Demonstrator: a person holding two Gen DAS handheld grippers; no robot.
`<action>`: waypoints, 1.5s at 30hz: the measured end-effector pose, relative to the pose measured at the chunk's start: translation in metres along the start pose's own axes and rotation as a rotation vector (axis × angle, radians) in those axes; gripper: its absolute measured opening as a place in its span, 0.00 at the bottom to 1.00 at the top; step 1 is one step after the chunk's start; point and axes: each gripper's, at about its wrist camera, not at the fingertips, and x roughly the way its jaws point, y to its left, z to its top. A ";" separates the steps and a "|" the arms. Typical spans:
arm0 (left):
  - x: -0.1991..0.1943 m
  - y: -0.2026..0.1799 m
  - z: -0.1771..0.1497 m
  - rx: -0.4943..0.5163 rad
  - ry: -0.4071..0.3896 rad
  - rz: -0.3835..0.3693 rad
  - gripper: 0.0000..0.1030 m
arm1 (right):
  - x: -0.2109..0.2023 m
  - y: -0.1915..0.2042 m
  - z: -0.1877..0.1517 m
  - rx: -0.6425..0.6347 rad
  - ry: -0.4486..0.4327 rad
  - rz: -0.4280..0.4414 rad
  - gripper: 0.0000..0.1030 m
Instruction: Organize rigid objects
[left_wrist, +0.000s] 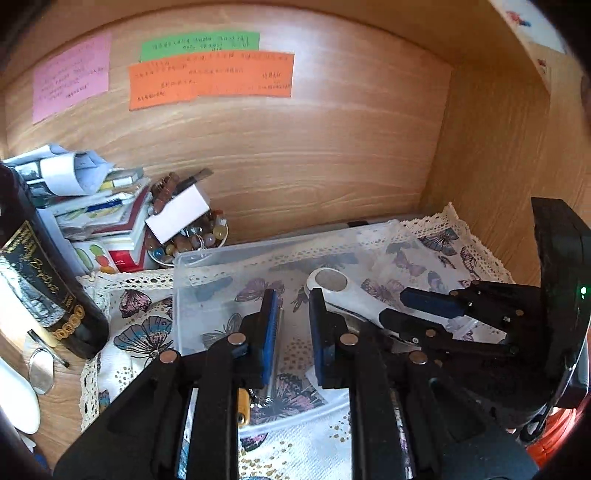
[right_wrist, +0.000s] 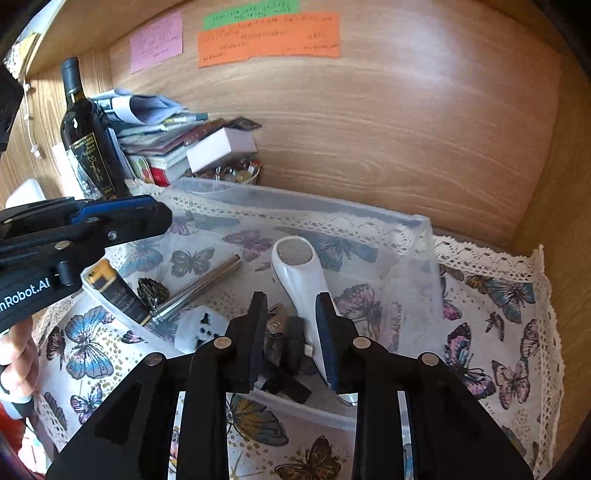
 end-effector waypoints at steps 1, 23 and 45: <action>-0.005 0.000 0.000 -0.002 -0.010 0.000 0.18 | -0.005 0.000 0.000 -0.001 -0.012 -0.005 0.25; -0.153 -0.029 -0.040 0.012 -0.369 0.095 0.98 | -0.156 0.027 -0.022 0.045 -0.402 -0.140 1.00; -0.179 -0.035 -0.054 -0.007 -0.427 0.097 1.00 | -0.189 0.033 -0.036 0.086 -0.492 -0.189 1.00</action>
